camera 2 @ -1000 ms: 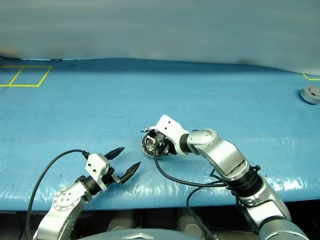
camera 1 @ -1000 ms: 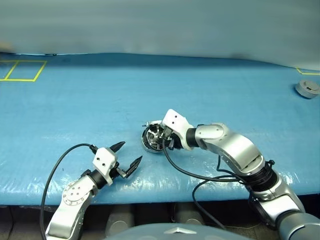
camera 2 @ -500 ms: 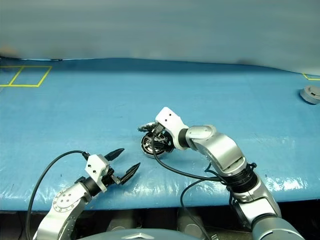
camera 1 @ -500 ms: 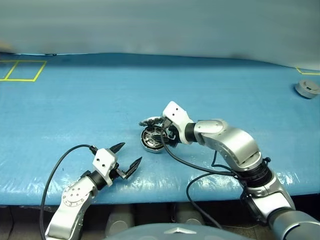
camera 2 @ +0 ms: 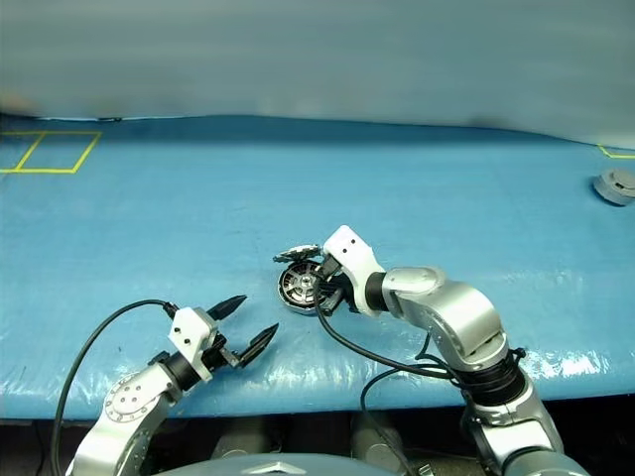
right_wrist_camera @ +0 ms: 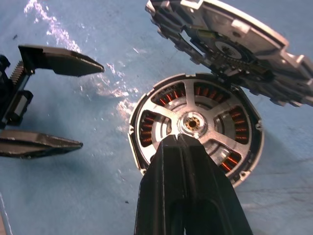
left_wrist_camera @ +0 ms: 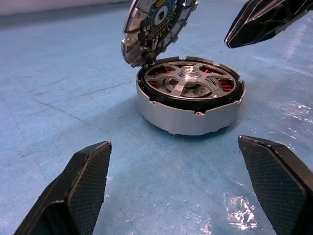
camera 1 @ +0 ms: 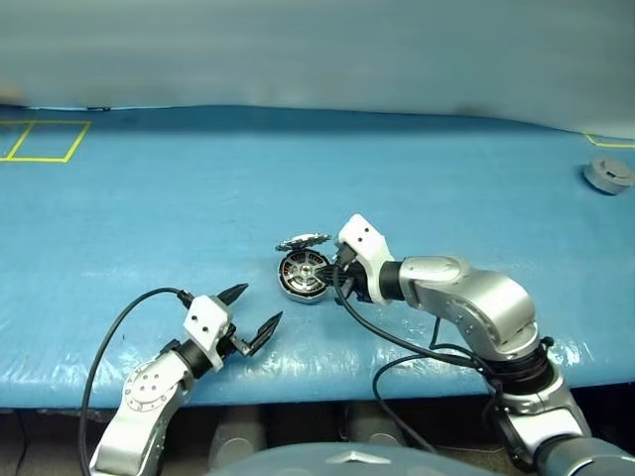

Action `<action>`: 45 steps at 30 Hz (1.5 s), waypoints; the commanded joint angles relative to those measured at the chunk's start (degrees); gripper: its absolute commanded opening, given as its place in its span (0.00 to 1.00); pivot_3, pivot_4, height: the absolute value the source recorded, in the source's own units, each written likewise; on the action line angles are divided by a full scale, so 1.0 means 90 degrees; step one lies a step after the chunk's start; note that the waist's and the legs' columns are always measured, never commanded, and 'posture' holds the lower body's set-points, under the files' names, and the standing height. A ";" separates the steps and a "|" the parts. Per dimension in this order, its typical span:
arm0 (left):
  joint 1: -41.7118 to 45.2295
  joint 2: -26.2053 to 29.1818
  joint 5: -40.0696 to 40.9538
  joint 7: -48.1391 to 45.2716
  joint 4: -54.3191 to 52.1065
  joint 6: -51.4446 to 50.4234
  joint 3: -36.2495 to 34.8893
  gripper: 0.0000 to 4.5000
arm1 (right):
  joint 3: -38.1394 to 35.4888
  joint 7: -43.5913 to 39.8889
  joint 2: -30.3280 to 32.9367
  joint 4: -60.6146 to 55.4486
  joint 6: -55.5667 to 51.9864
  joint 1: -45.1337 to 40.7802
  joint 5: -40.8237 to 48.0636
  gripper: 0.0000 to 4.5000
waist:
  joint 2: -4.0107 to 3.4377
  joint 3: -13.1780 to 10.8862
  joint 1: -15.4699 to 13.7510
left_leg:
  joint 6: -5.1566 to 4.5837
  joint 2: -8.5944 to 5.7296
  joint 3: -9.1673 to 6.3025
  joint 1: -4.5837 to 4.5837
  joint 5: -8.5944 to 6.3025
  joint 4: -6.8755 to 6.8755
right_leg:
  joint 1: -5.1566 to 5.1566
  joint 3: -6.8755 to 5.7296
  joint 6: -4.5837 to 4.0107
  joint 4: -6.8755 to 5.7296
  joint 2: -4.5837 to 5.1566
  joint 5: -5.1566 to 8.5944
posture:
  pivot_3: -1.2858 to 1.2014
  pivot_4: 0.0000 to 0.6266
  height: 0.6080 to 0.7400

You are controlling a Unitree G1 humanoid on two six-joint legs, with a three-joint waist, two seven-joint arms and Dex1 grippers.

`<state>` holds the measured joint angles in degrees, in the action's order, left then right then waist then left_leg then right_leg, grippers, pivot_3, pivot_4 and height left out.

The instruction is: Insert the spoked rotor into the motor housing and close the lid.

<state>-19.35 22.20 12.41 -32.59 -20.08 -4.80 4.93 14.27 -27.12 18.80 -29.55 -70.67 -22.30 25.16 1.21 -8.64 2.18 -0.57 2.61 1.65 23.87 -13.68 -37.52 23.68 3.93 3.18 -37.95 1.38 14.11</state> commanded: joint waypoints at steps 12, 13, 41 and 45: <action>0.0048 0.0011 0.0063 -0.0056 -0.0088 0.0059 -0.0029 1.00 | 0.0316 0.1060 -0.0994 0.0112 0.1048 0.0580 -0.0456 0.00 | 0.0000 0.0001 0.0005 | 0.0000 0.0001 0.0001 -0.0003 0.0000 -0.0006 | -0.0003 0.0000 0.0002 0.0000 0.0002 -0.0001 | 0.52 0.24 1.00; 0.0058 0.0013 0.0056 -0.0054 -0.0084 0.0057 -0.0027 1.00 | 0.0358 0.1076 -0.1012 0.0175 0.1083 0.0607 -0.0487 0.00 | 0.0000 0.0001 0.0005 | 0.0000 0.0001 0.0001 -0.0003 0.0000 -0.0006 | -0.0003 0.0000 0.0002 0.0001 0.0002 -0.0001 | 0.52 0.24 1.00; 0.0163 -0.0076 -0.0203 -0.0018 0.0000 0.0174 0.0074 1.00 | -0.0226 0.1150 -0.1478 0.0366 0.0852 0.0769 -0.0160 0.00 | -0.0001 0.0001 0.0006 | 0.0001 0.0002 -0.0001 -0.0007 0.0000 -0.0005 | -0.0006 0.0000 0.0001 0.0000 0.0000 0.0002 | 0.52 0.24 1.00; 0.0171 -0.0082 -0.0198 -0.0032 -0.0002 0.0165 0.0080 1.00 | -0.0202 0.1280 -0.1512 0.0616 0.1120 0.0696 -0.0325 0.00 | -0.0001 0.0002 0.0009 | 0.0001 0.0002 0.0001 -0.0006 0.0000 -0.0005 | -0.0005 0.0000 0.0001 0.0000 0.0000 0.0002 | 0.52 0.24 1.00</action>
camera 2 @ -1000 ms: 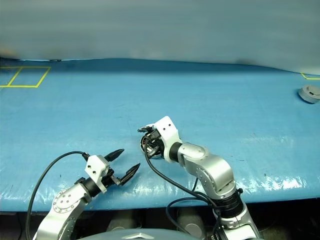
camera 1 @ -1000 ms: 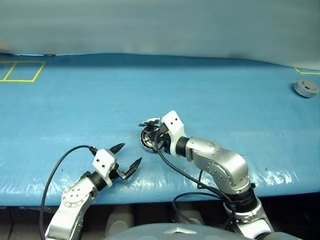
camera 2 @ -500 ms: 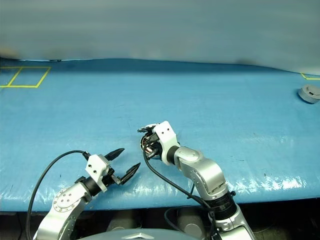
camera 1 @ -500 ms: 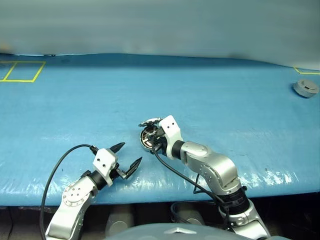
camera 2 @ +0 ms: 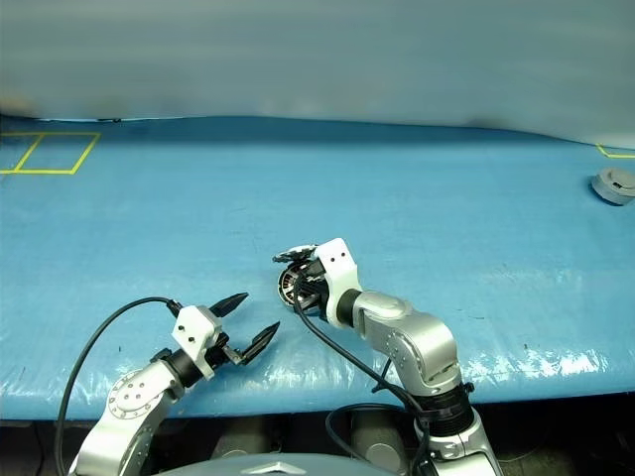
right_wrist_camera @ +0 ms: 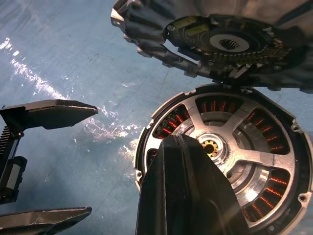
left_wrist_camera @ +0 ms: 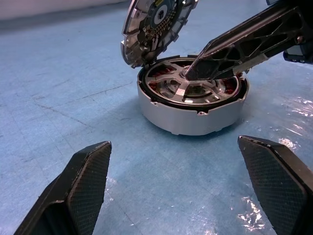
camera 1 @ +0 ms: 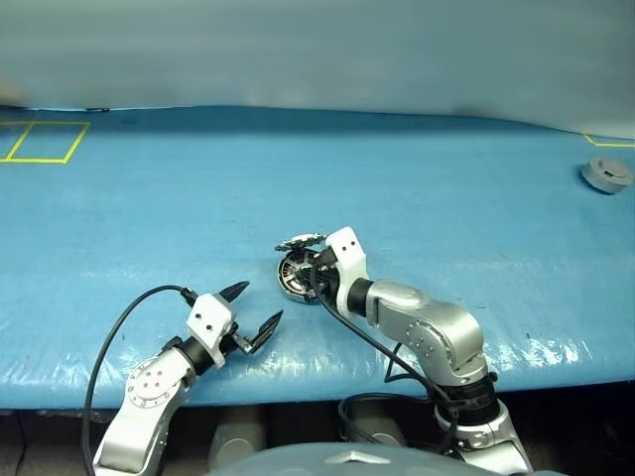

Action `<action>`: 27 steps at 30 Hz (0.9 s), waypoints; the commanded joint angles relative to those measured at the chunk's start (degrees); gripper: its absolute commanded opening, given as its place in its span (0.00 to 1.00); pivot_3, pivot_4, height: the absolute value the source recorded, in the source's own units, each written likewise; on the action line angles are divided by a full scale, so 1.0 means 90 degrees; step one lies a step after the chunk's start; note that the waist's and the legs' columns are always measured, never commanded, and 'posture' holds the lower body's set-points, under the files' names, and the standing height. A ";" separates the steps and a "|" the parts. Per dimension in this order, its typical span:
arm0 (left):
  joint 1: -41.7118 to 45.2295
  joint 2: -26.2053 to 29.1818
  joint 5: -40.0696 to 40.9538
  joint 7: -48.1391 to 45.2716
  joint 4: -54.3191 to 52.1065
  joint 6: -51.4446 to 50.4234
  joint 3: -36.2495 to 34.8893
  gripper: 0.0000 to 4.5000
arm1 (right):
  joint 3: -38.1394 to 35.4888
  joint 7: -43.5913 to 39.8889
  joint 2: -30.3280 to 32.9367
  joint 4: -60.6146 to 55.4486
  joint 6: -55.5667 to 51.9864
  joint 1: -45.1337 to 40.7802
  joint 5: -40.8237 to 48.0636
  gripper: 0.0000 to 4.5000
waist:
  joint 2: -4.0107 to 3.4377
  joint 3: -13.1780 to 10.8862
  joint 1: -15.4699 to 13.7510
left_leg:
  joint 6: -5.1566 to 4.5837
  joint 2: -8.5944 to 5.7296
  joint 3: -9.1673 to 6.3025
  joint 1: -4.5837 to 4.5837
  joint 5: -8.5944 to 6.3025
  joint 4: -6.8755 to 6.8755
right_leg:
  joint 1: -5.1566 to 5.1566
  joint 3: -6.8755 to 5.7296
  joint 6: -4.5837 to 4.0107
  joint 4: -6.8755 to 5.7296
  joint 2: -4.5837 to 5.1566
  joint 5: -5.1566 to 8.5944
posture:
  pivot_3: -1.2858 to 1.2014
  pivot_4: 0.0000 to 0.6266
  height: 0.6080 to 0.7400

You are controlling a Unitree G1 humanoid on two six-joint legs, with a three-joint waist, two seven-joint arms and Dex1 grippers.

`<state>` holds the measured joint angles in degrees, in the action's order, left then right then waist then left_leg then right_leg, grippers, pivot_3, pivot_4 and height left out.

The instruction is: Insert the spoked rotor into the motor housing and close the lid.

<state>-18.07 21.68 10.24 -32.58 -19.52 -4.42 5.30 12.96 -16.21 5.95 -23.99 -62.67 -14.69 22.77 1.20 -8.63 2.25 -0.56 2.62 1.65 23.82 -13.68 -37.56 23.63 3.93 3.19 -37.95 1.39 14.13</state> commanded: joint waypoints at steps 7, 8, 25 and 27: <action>0.0018 -0.0023 0.0048 -0.0022 -0.0082 0.0092 0.0050 1.00 | 0.0019 0.0210 -0.0130 0.0518 0.0581 -0.0318 -0.0321 0.00 | 0.0000 0.0000 0.0003 | 0.0000 0.0000 0.0002 0.0000 0.0000 0.0000 | 0.0000 0.0000 0.0000 0.0000 0.0000 0.0000 | 0.52 0.24 1.00; 0.0013 -0.0026 0.0048 -0.0018 -0.0084 0.0091 0.0051 1.00 | 0.0037 0.0234 -0.0124 0.0591 0.0602 -0.0347 -0.0374 0.00 | 0.0000 0.0000 0.0002 | 0.0000 0.0000 0.0002 -0.0001 0.0000 0.0000 | -0.0001 -0.0001 0.0000 0.0000 0.0000 -0.0001 | 0.52 0.24 1.00; -0.0079 -0.0095 0.0045 0.0040 -0.0115 0.0103 0.0042 1.00 | 0.0417 -0.0032 0.0303 0.0911 -0.0647 -0.0706 -0.0382 0.00 | 0.0000 0.0012 -0.0004 | 0.0000 -0.0002 0.0000 -0.0004 0.0000 0.0004 | -0.0007 -0.0003 -0.0005 0.0002 0.0001 0.0000 | 0.52 0.24 1.00; -0.0081 -0.0104 0.0043 0.0028 -0.0116 0.0098 0.0041 1.00 | 0.0459 -0.0026 0.0332 0.0946 -0.0640 -0.0715 -0.0431 0.00 | 0.0001 0.0014 -0.0004 | 0.0000 -0.0002 0.0000 -0.0004 0.0000 0.0004 | -0.0007 -0.0003 -0.0005 0.0002 0.0001 0.0001 | 0.52 0.24 1.00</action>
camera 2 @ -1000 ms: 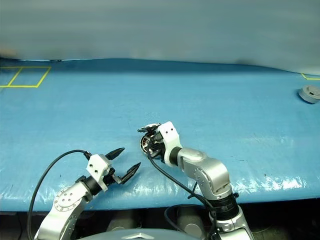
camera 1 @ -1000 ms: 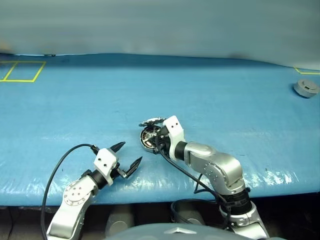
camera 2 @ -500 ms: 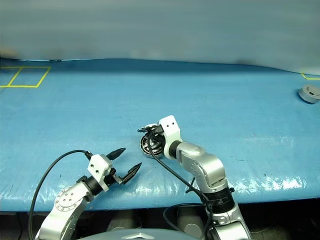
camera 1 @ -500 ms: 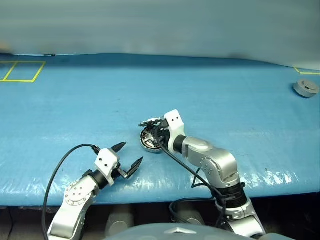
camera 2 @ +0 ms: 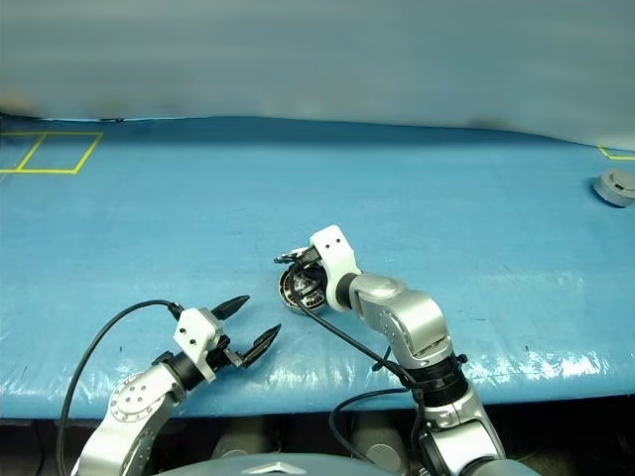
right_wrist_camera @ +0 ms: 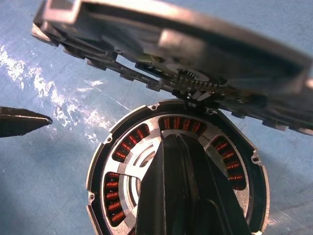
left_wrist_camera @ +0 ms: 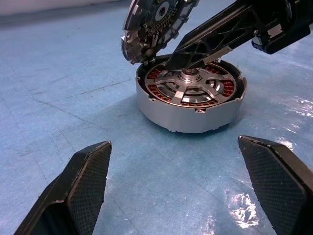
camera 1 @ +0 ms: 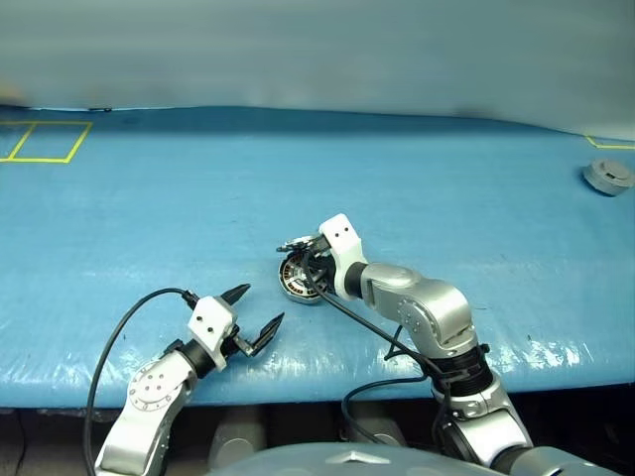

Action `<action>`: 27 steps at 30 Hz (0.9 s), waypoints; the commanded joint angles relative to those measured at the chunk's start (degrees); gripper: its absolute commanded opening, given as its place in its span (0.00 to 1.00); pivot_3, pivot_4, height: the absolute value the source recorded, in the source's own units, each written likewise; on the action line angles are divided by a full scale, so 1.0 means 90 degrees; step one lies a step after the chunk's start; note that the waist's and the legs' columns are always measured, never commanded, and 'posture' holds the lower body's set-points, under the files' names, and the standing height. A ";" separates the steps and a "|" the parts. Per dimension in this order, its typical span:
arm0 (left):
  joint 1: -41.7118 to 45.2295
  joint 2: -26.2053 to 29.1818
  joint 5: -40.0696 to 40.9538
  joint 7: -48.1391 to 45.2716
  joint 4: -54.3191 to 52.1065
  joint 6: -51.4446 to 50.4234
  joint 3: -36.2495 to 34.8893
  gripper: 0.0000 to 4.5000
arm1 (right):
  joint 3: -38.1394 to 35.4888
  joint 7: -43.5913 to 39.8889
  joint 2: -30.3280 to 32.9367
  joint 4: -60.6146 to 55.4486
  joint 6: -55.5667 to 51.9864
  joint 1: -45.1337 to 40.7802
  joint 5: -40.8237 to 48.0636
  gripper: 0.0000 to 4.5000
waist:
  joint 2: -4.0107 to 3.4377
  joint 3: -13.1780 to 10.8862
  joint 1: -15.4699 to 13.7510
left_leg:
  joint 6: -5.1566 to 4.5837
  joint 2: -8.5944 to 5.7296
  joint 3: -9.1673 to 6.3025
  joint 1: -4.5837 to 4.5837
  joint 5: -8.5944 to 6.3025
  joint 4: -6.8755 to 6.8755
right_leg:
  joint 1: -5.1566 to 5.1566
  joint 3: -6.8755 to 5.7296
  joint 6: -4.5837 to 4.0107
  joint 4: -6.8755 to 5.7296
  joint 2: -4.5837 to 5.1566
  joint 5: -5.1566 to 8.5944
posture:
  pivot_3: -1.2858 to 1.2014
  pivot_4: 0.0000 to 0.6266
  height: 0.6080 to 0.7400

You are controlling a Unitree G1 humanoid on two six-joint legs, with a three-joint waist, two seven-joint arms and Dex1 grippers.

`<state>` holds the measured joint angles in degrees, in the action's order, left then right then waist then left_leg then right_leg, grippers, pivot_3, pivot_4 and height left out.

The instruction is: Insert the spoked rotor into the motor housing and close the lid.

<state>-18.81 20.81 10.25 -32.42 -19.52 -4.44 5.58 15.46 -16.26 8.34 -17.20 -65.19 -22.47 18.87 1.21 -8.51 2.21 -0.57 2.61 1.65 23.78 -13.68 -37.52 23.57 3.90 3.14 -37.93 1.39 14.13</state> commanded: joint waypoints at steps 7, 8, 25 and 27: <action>-0.0008 -0.0009 0.0008 0.0014 -0.0133 0.0118 0.0007 1.00 | 0.0204 -0.0639 0.0418 -0.0434 -0.0123 0.0104 0.0299 0.00 | 0.0000 0.0002 -0.0004 | 0.0000 0.0000 0.0000 0.0000 0.0000 0.0000 | -0.0001 0.0000 -0.0001 0.0002 0.0000 0.0001 | 0.52 0.24 1.00; -0.0008 -0.0011 -0.0014 0.0030 -0.0136 0.0136 0.0003 1.00 | 0.0177 -0.0891 0.0655 -0.0688 -0.0151 0.0023 0.0427 0.00 | -0.0001 0.0000 -0.0004 | 0.0000 -0.0002 -0.0001 0.0002 0.0000 0.0001 | 0.0000 0.0000 0.0000 0.0004 0.0001 0.0001 | 0.52 0.24 1.00; 0.0155 -0.0009 -0.0040 -0.0066 0.0033 0.0211 0.0070 1.00 | 0.1339 -0.3043 0.3378 0.1899 0.3261 -0.2273 -0.1377 0.00 | -0.0009 -0.0029 0.0134 | 0.0001 0.0005 0.0016 -0.0001 0.0002 0.0006 | 0.0013 0.0011 0.0007 0.0005 -0.0012 -0.0002 | 0.52 0.24 1.00; 0.0171 -0.0001 -0.0047 -0.0064 0.0052 0.0221 0.0066 1.00 | 0.1143 -0.3193 0.2893 0.2487 0.3692 -0.2446 -0.1283 0.00 | -0.0008 -0.0029 0.0085 | 0.0001 0.0001 0.0013 0.0003 0.0002 0.0003 | 0.0008 0.0010 0.0017 0.0007 -0.0008 -0.0016 | 0.52 0.24 1.00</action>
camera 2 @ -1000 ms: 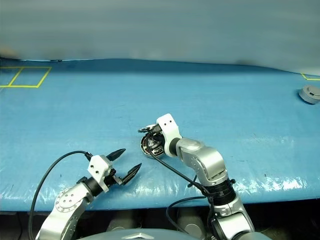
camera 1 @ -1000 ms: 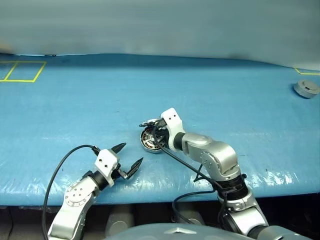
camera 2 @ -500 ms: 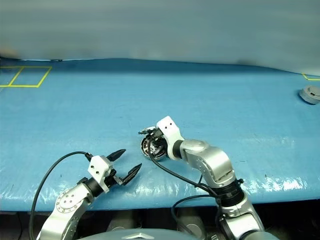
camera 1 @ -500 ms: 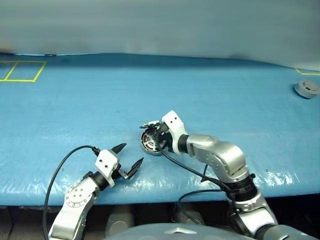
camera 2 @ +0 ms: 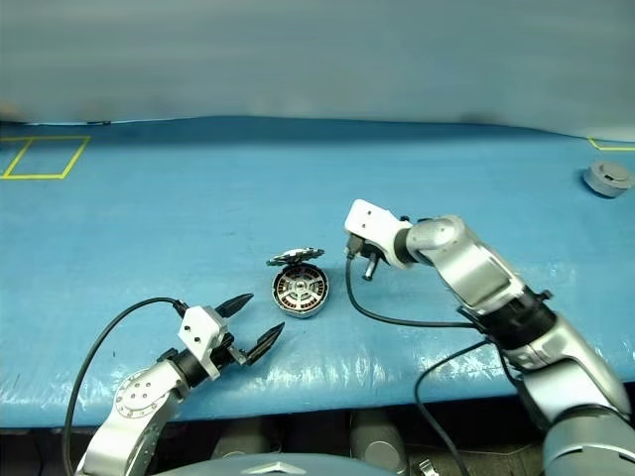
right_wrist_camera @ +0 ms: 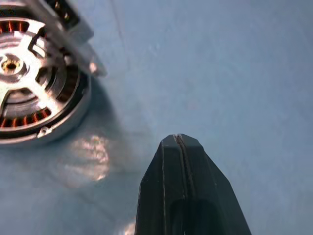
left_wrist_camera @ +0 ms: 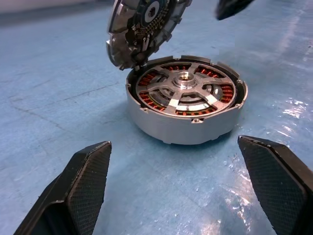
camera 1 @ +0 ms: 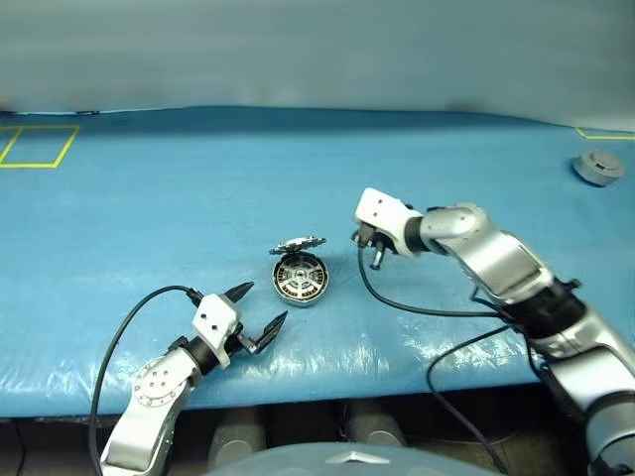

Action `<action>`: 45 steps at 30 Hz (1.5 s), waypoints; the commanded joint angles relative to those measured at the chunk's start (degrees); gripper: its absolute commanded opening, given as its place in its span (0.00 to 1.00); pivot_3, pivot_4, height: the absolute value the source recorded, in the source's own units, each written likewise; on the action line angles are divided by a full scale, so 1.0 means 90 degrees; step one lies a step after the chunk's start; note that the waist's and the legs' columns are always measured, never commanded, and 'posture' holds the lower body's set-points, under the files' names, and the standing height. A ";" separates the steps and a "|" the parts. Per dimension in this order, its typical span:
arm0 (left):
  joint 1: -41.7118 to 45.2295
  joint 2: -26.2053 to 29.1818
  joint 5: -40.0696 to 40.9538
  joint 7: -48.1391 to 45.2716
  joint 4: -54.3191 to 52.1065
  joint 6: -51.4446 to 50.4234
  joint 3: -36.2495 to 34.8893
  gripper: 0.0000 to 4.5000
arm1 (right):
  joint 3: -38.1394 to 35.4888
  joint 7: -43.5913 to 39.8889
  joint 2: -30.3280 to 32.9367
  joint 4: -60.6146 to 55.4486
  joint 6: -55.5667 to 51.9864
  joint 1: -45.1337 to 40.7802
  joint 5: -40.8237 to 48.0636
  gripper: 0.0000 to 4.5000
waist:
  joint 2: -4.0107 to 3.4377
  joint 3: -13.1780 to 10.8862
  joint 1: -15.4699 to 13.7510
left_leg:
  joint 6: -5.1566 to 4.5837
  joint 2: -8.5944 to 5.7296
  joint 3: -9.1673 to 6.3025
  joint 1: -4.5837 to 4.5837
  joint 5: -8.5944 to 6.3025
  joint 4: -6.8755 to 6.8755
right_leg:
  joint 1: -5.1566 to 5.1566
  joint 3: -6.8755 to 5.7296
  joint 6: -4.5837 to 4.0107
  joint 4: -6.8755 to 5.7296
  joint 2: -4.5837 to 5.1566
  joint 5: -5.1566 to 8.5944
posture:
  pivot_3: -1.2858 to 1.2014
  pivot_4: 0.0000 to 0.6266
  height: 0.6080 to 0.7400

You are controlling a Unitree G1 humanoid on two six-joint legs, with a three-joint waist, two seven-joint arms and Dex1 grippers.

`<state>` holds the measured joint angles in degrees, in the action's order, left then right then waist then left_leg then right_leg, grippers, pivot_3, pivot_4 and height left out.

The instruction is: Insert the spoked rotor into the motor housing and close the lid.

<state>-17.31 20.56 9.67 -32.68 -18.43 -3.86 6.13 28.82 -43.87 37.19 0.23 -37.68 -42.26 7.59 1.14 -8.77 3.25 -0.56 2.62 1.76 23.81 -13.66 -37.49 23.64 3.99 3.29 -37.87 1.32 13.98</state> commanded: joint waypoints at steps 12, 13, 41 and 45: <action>-0.0051 0.0051 0.0015 0.0020 -0.0125 0.0162 -0.0041 1.00 | -0.0576 -0.2240 -0.1145 0.1186 0.0348 -0.0508 0.0846 0.00 | -0.0005 -0.0002 -0.0135 | -0.0008 -0.0002 -0.0005 0.0007 -0.0006 0.0000 | -0.0001 -0.0008 0.0027 0.0005 0.0008 -0.0015 | 0.52 0.24 1.00; -0.0057 0.0052 0.0013 0.0024 -0.0130 0.0166 -0.0045 1.00 | -0.0556 -0.2363 -0.1128 0.1110 0.0211 -0.0479 0.0887 0.00 | -0.0006 -0.0002 -0.0134 | -0.0008 -0.0002 -0.0006 0.0007 -0.0006 0.0000 | 0.0000 -0.0008 0.0026 0.0005 0.0009 -0.0014 | 0.52 0.24 1.00; -0.0180 -0.0069 0.0118 -0.0146 0.0256 0.1117 -0.0049 1.00 | -0.1523 0.0916 -0.2083 -0.3231 -0.0518 0.3075 0.1082 0.42 | -0.0005 0.0008 -0.0131 | -0.0001 -0.0003 -0.0009 0.0000 -0.0002 -0.0017 | -0.0010 -0.0011 -0.0005 -0.0005 0.0012 0.0010 | 0.52 0.24 1.00; -0.0207 -0.0169 0.0311 -0.0275 0.0462 0.1196 -0.0047 1.00 | -0.1309 0.1198 -0.2256 -0.2893 -0.0255 0.3195 0.0846 0.73 | -0.0005 0.0008 -0.0107 | -0.0001 0.0001 -0.0001 -0.0003 -0.0002 -0.0023 | -0.0006 -0.0003 -0.0003 -0.0009 0.0010 0.0009 | 0.52 0.24 1.00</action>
<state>-19.05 19.22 11.46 -34.58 -14.21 4.97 5.51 16.51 -33.89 17.47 -25.37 -41.87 -13.31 15.70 1.10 -8.70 2.28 -0.57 2.64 1.77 23.76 -13.68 -37.71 23.57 3.96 3.27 -37.96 1.39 14.07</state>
